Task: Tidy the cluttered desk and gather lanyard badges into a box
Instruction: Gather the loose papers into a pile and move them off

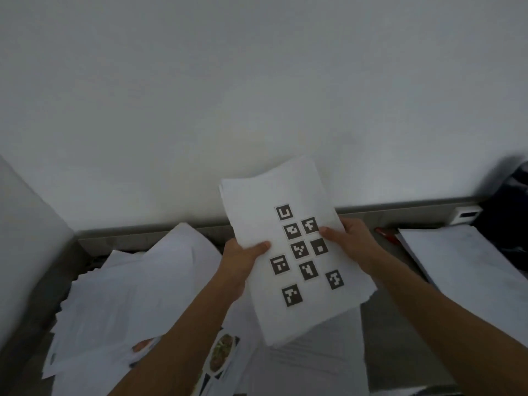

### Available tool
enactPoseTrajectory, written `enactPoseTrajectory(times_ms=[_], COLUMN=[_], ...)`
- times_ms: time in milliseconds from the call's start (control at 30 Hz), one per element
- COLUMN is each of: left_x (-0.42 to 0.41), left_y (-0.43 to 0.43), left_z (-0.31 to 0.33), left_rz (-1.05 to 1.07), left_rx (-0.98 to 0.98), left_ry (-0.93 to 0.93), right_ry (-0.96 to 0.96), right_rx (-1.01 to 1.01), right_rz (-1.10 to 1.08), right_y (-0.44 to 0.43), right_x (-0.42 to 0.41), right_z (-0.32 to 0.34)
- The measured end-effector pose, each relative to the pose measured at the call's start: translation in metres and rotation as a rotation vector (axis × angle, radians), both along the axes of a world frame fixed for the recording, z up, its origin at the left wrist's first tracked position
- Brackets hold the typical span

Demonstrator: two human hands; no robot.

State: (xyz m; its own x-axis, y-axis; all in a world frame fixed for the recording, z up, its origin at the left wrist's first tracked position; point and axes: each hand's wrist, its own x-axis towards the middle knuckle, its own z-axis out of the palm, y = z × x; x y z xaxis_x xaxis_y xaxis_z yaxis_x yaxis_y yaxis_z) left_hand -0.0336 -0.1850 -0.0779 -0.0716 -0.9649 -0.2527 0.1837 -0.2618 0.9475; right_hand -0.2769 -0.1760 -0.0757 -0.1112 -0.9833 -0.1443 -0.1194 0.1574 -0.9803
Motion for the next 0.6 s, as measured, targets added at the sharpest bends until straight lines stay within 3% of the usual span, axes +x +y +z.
enactPoseTrajectory(times_ms=[233,600], left_x=[-0.169,-0.342], left_y=[0.039,0.096], left_z=[-0.026,-0.049], left_rz=[-0.111,-0.399], left_rx=[0.151,0.160], left_ry=[-0.073,-0.172], right_ry=[0.352,0.608], right_rx=[0.038,0.231], right_rz=[-0.233,-0.345], right_y=[0.047,0.114], right_x=[-0.167,-0.355], right_z=[-0.008,-0.051])
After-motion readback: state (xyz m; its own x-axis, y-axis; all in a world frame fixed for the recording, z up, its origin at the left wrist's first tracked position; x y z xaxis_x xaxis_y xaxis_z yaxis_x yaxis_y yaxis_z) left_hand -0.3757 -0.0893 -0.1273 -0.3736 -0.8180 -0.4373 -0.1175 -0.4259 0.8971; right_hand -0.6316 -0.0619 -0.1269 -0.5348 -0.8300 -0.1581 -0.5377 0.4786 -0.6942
